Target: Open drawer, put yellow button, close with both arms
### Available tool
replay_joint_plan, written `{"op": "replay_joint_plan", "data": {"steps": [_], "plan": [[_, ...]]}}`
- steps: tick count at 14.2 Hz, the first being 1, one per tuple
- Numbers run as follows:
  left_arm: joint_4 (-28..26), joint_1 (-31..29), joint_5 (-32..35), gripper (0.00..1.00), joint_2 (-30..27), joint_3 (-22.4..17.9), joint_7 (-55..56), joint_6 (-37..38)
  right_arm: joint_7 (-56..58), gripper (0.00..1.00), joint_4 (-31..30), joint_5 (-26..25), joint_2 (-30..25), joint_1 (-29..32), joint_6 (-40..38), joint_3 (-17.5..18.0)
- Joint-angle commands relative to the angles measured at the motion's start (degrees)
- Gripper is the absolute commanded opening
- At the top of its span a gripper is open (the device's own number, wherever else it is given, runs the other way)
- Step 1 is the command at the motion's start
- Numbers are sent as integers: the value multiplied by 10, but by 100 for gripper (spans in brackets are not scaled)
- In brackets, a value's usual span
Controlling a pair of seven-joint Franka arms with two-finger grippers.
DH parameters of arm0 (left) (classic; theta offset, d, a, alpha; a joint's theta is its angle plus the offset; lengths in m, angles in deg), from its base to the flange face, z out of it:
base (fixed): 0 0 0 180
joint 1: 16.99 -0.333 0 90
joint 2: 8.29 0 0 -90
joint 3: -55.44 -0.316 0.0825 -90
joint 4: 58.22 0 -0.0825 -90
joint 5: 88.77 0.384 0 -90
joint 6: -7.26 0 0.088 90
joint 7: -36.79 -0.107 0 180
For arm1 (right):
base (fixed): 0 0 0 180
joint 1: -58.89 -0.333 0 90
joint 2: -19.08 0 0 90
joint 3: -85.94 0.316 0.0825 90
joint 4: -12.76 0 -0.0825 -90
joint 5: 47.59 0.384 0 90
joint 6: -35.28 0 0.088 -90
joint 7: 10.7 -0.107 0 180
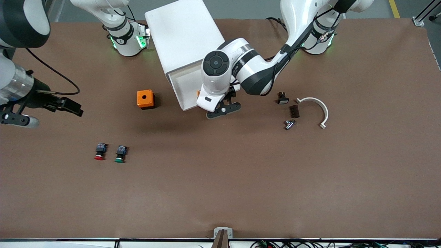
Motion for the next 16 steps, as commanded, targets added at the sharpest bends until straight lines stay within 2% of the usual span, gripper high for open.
{"op": "replay_joint_plan", "data": {"steps": [1,4,8,16], "plan": [[-4,14,-21,100,-2,-1,29,-5,71,100,-25,-14,-30,39,2,11],[-6,24,-46,100,-2,-1,38,-3,143,100,-33,-14,-40,82,2,11],[-16,37,-82,100,-6,-1,52,0,140,100,-93,-8,-89,88,9,12],[-22,46,-162,100,-4,-1,67,0,146,100,-68,1,-85,84,16,17]]}}
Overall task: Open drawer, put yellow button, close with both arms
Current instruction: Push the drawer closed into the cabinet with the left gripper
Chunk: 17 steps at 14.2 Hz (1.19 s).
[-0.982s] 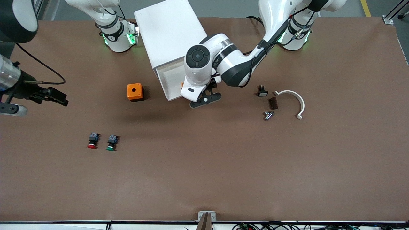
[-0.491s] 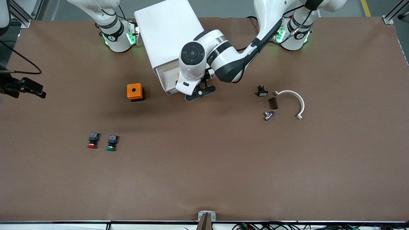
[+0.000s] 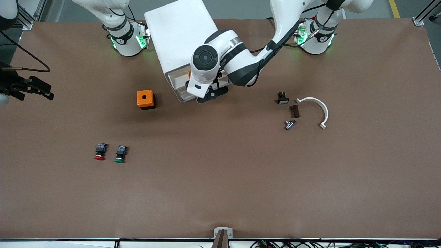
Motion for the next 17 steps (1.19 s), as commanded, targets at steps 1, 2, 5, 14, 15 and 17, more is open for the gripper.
{"op": "replay_joint_plan", "data": {"steps": [1,2,5,14,15,17], "plan": [[-2,6,-41,100,-4,0,13,-1,6,100,3,14,-7,3,18,3],[-2,6,-55,100,-3,0,13,-1,7,100,3,14,-6,3,32,3],[-5,4,-91,100,-3,0,13,1,36,100,3,13,5,-4,48,-2],[-28,6,-137,100,-1,0,11,1,-17,100,6,6,3,-115,33,-99],[-28,6,-147,100,-1,0,11,1,-18,100,11,5,3,-115,25,-98],[-28,5,-160,100,-1,0,11,0,-16,100,13,3,4,-114,18,-97]]}}
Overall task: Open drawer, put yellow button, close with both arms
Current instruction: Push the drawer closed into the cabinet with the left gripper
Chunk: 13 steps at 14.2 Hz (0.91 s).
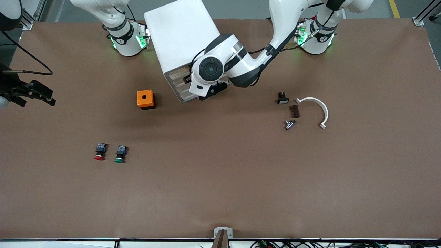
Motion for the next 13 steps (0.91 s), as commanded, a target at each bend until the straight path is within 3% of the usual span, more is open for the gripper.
{"op": "replay_joint_plan", "data": {"steps": [1,6,13], "plan": [[0,6,-33,100,-3,4,11,-1,-7,100,16,-3,0,-8,-13,-8],[1,1,-22,100,-3,-1,0,-5,2,100,36,3,14,-4,-12,-9],[3,-34,112,100,-31,-6,-14,-10,0,100,35,1,12,6,-14,-10]]}}
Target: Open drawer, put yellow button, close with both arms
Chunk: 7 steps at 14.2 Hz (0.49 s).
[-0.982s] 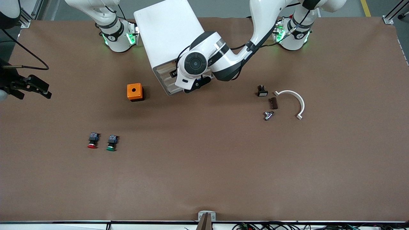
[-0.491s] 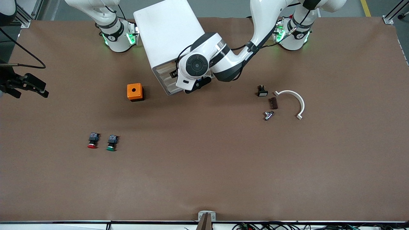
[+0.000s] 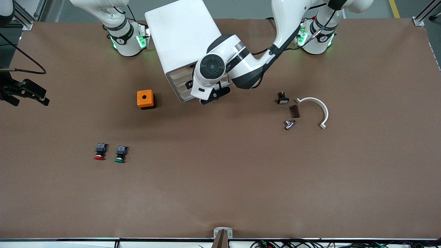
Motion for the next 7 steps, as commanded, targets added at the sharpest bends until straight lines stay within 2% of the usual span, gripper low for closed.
{"op": "replay_joint_plan", "data": {"steps": [1,4,7], "plan": [[-8,-32,31,100,-32,-1,-13,2,-1,100,17,2,8,4,-11,0],[-14,-74,51,100,-64,-1,-68,8,-1,100,16,2,8,5,-11,0],[-62,-127,55,100,-120,0,-143,9,-1,100,13,3,8,9,-11,0]]}}
